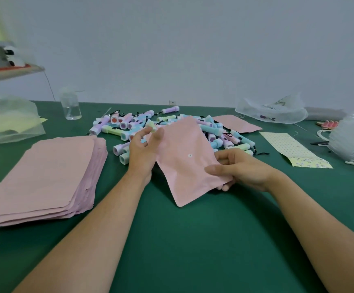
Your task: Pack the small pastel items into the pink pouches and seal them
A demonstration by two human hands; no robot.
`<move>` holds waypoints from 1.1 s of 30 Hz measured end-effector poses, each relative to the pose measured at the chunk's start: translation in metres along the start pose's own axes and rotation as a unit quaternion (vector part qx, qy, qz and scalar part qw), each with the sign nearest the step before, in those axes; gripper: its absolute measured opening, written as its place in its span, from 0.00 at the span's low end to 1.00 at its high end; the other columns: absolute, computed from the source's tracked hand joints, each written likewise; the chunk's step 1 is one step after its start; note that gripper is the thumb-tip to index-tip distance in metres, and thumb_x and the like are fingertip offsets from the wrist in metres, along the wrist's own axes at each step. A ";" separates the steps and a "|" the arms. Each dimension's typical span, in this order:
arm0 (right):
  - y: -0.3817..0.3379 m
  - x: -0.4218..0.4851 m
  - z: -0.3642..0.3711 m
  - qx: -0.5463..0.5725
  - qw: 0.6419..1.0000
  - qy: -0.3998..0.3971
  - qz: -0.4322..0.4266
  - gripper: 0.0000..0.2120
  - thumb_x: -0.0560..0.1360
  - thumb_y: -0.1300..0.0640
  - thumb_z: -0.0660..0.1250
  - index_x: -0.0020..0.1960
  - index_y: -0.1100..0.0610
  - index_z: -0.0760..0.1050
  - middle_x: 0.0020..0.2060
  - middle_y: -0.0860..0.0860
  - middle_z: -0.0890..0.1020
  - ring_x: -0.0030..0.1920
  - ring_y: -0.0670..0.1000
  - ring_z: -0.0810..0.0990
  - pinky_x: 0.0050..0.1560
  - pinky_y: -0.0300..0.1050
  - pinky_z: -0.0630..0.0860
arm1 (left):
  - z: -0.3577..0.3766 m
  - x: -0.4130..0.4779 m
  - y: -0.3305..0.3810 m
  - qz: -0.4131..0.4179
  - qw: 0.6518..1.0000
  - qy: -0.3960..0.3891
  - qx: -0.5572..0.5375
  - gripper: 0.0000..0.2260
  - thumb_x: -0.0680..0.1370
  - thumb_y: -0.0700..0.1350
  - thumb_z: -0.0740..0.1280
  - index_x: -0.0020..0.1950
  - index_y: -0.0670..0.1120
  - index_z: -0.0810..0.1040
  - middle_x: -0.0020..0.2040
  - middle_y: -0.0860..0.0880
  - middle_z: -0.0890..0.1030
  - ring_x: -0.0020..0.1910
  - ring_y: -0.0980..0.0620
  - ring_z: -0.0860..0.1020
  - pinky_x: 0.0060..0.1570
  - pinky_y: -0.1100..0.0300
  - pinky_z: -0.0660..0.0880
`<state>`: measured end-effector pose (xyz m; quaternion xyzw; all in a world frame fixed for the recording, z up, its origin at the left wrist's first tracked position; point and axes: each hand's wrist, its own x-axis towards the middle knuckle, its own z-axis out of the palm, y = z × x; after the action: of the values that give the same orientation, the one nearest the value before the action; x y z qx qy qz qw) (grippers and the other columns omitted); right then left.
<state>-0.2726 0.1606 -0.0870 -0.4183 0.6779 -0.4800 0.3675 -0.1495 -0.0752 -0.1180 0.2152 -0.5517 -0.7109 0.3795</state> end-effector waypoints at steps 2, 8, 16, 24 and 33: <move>0.003 0.005 0.005 0.032 0.997 0.058 -0.035 0.15 0.73 0.50 0.79 0.56 0.54 0.84 0.49 0.59 0.87 0.41 0.56 0.84 0.39 0.43 0.82 | 0.001 -0.003 0.005 -0.026 0.998 -0.043 -0.033 0.45 0.63 0.68 0.80 0.73 0.48 0.72 0.62 0.46 0.85 0.60 0.48 0.85 0.54 0.52 0.83; 0.003 0.021 0.018 0.054 0.967 0.216 -0.126 0.17 0.75 0.50 0.78 0.59 0.57 0.80 0.49 0.55 0.88 0.46 0.56 0.87 0.38 0.45 0.82 | 0.008 -0.013 0.004 0.025 0.948 -0.293 0.123 0.33 0.69 0.62 0.82 0.68 0.49 0.80 0.62 0.50 0.86 0.62 0.48 0.84 0.67 0.45 0.77; 0.006 0.016 0.014 0.069 0.985 0.134 -0.084 0.04 0.80 0.56 0.73 0.51 0.55 0.86 0.49 0.59 0.87 0.44 0.53 0.86 0.40 0.44 0.82 | 0.003 -0.009 -0.001 0.048 0.967 -0.234 0.089 0.13 0.71 0.53 0.83 0.49 0.47 0.88 0.49 0.44 0.88 0.45 0.49 0.86 0.44 0.59 0.81; 0.001 0.020 0.015 0.074 0.985 0.140 -0.072 0.09 0.82 0.54 0.69 0.47 0.57 0.85 0.47 0.61 0.87 0.44 0.58 0.88 0.40 0.46 0.83 | 0.004 -0.012 0.002 0.080 0.970 -0.215 0.074 0.12 0.72 0.51 0.82 0.49 0.46 0.86 0.44 0.48 0.88 0.40 0.52 0.84 0.40 0.61 0.80; 0.001 0.037 0.036 0.151 0.965 0.178 -0.120 0.11 0.79 0.55 0.73 0.51 0.64 0.84 0.50 0.62 0.87 0.52 0.57 0.87 0.52 0.46 0.84 | 0.001 -0.009 0.001 0.058 0.971 -0.225 0.051 0.26 0.68 0.53 0.85 0.61 0.44 0.84 0.58 0.45 0.87 0.59 0.45 0.85 0.57 0.51 0.81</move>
<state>-0.2545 0.1141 -0.1007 -0.3440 0.5969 -0.6841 0.2393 -0.1446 -0.0677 -0.1179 0.0368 -0.6701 -0.6886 0.2745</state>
